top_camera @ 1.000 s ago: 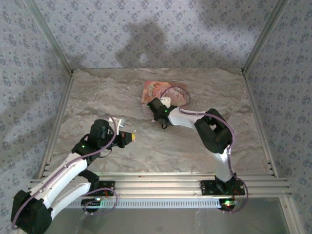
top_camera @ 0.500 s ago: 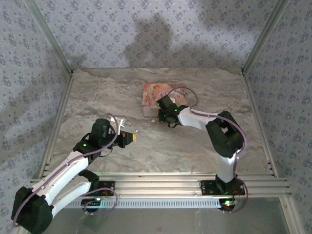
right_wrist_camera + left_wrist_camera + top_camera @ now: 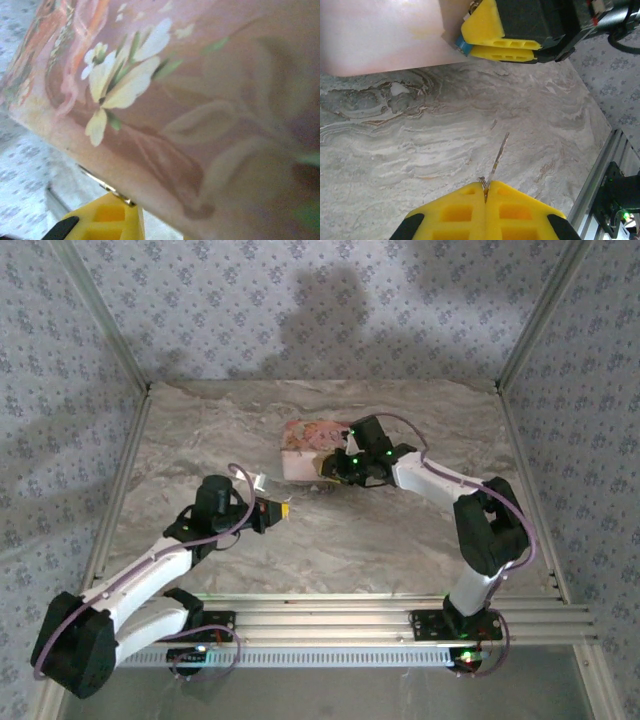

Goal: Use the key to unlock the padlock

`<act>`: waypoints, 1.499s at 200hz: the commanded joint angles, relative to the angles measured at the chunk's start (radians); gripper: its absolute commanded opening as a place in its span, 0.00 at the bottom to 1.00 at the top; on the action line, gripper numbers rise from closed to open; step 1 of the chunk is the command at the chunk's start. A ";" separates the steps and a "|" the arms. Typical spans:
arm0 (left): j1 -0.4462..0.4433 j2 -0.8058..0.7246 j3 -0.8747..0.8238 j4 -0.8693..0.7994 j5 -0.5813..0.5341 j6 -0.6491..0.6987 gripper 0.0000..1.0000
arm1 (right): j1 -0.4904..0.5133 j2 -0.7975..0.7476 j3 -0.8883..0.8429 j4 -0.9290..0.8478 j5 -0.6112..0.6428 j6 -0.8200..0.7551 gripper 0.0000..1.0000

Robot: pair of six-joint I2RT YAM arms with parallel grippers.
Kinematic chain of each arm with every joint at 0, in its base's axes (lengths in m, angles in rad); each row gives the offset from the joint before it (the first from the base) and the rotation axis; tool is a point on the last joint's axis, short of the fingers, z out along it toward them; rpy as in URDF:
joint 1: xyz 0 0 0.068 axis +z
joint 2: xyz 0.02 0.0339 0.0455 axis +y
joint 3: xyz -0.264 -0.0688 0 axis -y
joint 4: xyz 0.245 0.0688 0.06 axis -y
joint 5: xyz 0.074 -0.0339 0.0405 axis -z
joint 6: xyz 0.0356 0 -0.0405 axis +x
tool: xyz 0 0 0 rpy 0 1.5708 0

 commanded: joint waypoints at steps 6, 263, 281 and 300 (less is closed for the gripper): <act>0.004 0.035 0.024 0.089 0.041 0.029 0.00 | -0.014 -0.040 0.093 0.023 -0.216 0.043 0.00; 0.059 0.051 0.040 -0.170 -0.088 0.051 0.00 | 0.389 -0.006 -0.106 -0.107 0.854 -0.121 0.55; 0.059 0.017 0.034 -0.201 -0.109 0.053 0.00 | 0.393 0.047 -0.083 -0.086 0.870 -0.118 0.56; 0.059 -0.019 0.021 -0.214 -0.113 0.047 0.00 | 0.394 0.091 -0.054 -0.080 0.882 -0.114 0.56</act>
